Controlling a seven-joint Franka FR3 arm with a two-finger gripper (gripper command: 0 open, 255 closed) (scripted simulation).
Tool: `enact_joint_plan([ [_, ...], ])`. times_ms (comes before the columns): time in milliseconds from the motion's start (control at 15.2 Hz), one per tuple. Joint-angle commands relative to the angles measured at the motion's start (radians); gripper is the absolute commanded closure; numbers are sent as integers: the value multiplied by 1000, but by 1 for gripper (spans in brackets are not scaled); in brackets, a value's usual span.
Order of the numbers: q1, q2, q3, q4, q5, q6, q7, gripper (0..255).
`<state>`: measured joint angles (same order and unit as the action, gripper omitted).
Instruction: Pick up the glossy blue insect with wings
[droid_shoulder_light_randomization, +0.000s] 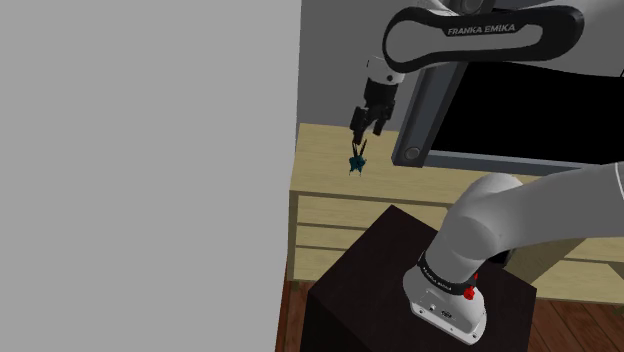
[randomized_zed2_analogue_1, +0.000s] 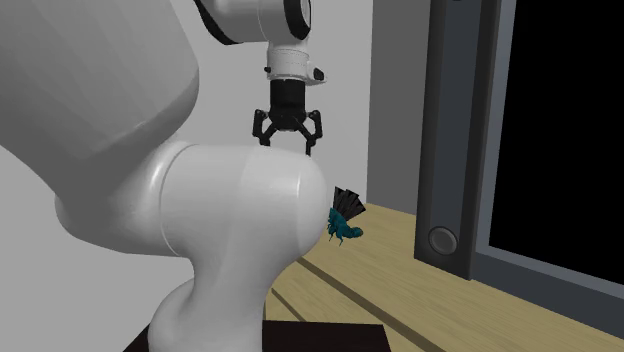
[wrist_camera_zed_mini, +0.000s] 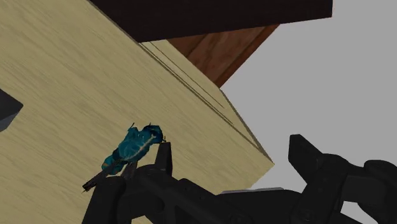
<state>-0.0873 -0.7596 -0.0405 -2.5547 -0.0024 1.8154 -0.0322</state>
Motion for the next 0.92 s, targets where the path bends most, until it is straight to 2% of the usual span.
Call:
enact_joint_plan([
  [0, -25, 29, -25, -26, -3, 91, 8, 0],
  [396, -91, 136, -109, -99, 0, 364, 15, 0],
  [660, -118, 238, -174, -123, 25, 550, 4, 0],
  [858, -118, 280, -195, -141, 40, 624, -8, 0],
])
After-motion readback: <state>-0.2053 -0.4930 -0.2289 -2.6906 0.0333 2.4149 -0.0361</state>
